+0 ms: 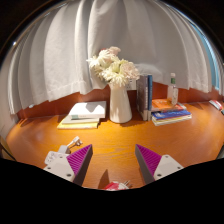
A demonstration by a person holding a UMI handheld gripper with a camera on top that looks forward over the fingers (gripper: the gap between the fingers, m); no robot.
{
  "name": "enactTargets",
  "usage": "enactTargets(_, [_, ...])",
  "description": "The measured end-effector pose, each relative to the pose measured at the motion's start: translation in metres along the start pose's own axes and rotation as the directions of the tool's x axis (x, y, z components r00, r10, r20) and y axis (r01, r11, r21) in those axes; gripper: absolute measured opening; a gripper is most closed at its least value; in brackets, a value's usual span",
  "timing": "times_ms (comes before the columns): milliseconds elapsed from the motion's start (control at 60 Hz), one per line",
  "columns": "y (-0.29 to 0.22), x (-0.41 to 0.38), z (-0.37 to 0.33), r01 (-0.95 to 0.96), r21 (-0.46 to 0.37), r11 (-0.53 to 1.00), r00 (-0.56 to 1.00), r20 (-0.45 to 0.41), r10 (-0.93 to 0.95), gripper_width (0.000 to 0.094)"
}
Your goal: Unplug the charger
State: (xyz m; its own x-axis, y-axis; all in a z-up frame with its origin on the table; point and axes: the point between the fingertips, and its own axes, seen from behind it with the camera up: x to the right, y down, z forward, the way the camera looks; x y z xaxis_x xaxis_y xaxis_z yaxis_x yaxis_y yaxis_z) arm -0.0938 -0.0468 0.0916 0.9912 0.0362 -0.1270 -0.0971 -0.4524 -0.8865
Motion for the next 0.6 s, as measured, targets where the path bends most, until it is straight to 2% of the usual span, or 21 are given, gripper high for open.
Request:
enactTargets(150, [-0.054, -0.015, -0.044, 0.059, 0.083, 0.995, 0.998, -0.043, -0.055, 0.0861])
enactTargets(267, [-0.109, -0.03, -0.105, -0.015, 0.203, 0.979, 0.998, -0.054, 0.027, 0.0867])
enactTargets(333, [-0.125, -0.037, -0.138, -0.039, 0.239, 0.97, 0.997, -0.05, 0.052, 0.0863])
enactTargets(500, [-0.122, -0.022, -0.191, 0.029, 0.219, 0.975, 0.992, -0.124, -0.002, 0.0862])
enactTargets(600, [-0.105, -0.014, -0.206, 0.057, 0.164, 0.985, 0.987, -0.155, -0.031, 0.0862])
